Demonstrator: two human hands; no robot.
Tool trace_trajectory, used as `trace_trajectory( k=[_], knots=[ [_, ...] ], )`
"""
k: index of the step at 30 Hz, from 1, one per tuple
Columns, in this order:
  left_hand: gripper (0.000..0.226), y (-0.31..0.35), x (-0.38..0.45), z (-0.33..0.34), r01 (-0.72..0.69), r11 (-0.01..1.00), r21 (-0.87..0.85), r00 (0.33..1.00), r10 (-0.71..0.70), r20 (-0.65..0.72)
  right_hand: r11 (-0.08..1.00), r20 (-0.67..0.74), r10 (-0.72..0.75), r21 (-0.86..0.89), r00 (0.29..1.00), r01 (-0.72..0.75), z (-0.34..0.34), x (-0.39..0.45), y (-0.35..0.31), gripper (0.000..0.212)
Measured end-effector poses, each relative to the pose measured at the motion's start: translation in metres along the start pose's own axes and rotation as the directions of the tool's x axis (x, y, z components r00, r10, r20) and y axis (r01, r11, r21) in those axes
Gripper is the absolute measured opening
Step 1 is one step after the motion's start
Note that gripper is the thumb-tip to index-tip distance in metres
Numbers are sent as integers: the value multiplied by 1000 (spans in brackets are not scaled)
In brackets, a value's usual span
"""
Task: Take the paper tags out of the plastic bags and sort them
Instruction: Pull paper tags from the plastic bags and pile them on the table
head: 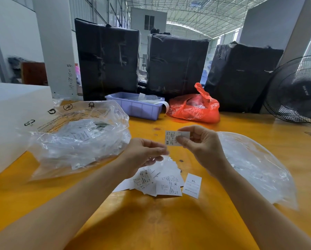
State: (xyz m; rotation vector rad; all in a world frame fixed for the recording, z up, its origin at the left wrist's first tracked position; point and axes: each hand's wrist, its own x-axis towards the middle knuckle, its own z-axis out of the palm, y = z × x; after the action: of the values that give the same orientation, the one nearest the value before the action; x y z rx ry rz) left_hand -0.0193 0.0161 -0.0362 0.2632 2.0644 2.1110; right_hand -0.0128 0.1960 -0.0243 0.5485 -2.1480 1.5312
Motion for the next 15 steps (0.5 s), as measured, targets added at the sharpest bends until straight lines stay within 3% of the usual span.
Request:
trace_trajectory(
  k=[6, 15],
  knots=[
    [5, -1, 0, 0, 7, 999, 37, 1000, -7, -6, 999, -49, -20, 30, 999, 22, -1, 1, -2, 15],
    [20, -1, -1, 1, 0, 1000, 11, 999, -1, 38, 989, 6, -73, -128, 997, 73, 4, -3, 0, 16]
  ],
)
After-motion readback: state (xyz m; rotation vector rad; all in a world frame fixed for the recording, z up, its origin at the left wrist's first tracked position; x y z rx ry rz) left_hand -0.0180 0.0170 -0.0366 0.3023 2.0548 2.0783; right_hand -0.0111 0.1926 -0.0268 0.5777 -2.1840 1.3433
